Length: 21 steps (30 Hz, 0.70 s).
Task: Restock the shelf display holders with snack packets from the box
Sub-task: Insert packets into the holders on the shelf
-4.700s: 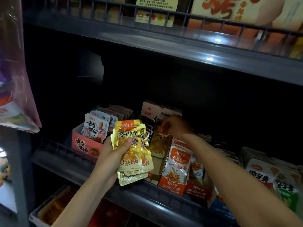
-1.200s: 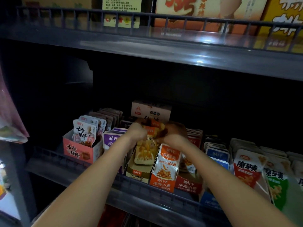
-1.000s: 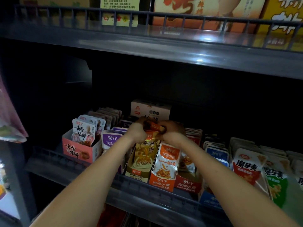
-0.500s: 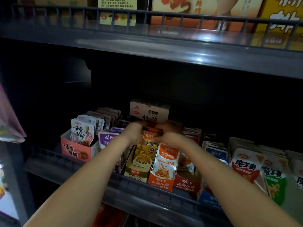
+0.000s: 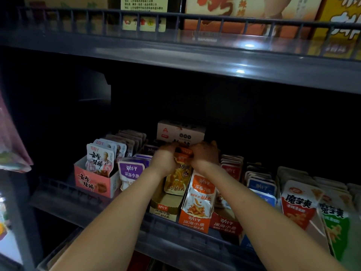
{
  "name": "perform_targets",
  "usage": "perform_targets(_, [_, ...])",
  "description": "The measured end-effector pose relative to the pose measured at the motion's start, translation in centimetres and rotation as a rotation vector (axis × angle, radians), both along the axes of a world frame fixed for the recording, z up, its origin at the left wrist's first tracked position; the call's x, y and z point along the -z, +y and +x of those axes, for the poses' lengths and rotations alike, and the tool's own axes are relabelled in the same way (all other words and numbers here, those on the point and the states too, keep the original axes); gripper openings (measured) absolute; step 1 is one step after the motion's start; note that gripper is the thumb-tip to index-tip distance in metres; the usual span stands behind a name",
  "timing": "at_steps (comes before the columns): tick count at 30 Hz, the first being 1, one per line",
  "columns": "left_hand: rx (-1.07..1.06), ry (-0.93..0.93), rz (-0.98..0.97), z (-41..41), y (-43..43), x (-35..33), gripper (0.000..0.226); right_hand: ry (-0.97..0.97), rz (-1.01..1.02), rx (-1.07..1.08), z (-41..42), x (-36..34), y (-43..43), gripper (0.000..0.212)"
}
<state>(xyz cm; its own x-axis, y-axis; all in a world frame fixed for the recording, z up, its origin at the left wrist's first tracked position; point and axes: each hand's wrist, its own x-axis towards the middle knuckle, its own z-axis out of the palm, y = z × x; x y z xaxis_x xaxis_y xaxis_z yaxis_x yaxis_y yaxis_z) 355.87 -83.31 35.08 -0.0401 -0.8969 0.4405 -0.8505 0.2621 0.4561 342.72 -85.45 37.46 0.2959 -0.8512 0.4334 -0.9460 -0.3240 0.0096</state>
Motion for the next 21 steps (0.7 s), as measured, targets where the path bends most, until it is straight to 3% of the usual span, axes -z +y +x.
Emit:
perform_targets(4, [-0.019,0.105,-0.075,-0.3,0.3,0.6,0.061,-0.095,0.122,-0.007,-0.7,-0.3,-0.6,0.039])
perform_targets(7, [-0.103,-0.034,-0.093,-0.1,0.3,0.6,0.071,-0.164,0.157,-0.056,-0.9,-0.5,-0.6,0.05])
perform_targets(10, [-0.179,-0.174,-0.026,0.1,0.2,0.4,0.067,-0.198,0.109,-0.1,-0.9,-0.3,-0.5,0.041])
perform_targets(15, [-0.216,-0.303,0.099,0.3,0.1,0.0,0.071,0.163,0.006,-0.084,-1.5,-0.1,-0.2,0.039])
perform_targets(21, [-0.232,-0.4,0.18,0.1,0.4,-0.2,0.076,0.227,0.116,-0.073,-1.8,-0.9,0.5,0.044])
